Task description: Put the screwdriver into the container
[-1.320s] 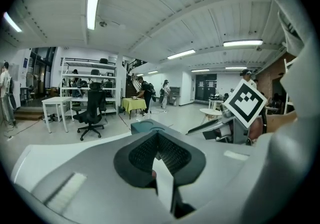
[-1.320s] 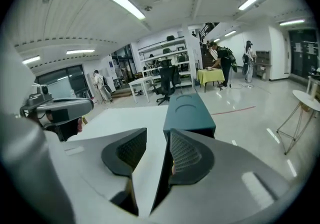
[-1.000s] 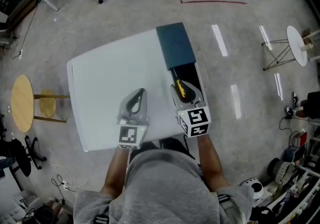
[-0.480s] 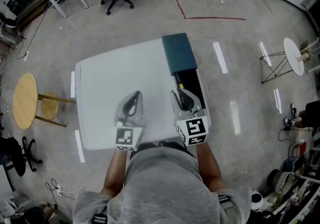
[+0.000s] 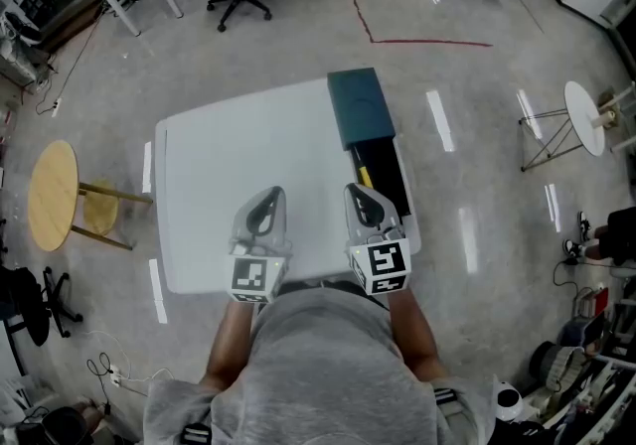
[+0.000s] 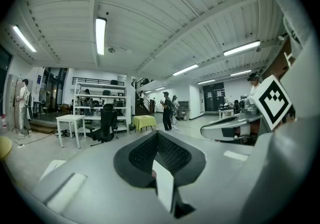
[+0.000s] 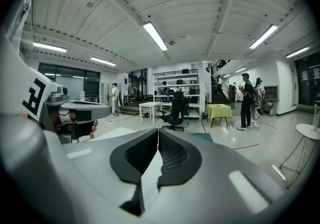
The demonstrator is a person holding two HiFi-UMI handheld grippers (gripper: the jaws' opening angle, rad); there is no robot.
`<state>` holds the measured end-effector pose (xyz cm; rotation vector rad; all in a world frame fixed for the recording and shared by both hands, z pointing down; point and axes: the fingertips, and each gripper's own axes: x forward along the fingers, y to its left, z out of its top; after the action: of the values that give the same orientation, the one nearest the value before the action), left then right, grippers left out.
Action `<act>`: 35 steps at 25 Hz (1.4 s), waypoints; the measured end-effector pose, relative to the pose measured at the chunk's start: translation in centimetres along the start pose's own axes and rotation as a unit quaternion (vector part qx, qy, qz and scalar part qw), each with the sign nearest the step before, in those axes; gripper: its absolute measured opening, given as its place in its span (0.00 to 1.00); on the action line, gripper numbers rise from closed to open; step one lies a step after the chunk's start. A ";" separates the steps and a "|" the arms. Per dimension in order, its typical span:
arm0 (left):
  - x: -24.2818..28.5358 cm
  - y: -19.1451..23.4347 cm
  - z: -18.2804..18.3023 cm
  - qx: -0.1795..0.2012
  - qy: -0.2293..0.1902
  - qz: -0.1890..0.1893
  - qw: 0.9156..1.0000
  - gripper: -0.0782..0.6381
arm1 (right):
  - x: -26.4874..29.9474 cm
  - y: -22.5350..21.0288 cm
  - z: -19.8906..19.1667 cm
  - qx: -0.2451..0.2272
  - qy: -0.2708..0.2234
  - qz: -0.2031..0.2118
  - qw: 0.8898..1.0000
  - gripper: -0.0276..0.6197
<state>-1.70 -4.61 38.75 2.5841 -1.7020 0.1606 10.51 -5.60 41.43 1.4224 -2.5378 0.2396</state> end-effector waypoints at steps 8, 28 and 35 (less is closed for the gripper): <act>0.0 -0.3 -0.2 0.000 0.001 0.000 1.000 0.13 | -0.2 -0.2 -0.3 -0.005 0.002 -0.001 1.000 0.05; 1.0 -0.4 -0.5 -0.001 0.008 -0.007 1.000 0.13 | 0.4 -0.6 -0.8 -0.005 0.016 0.002 1.000 0.05; 1.1 -0.4 -0.6 -0.002 0.012 -0.008 1.000 0.12 | 0.5 -0.7 -0.8 -0.005 0.016 0.003 1.000 0.05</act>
<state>-0.91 -5.36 39.50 2.5816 -1.6724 0.1857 10.92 -6.20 42.34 1.3965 -2.5147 0.2483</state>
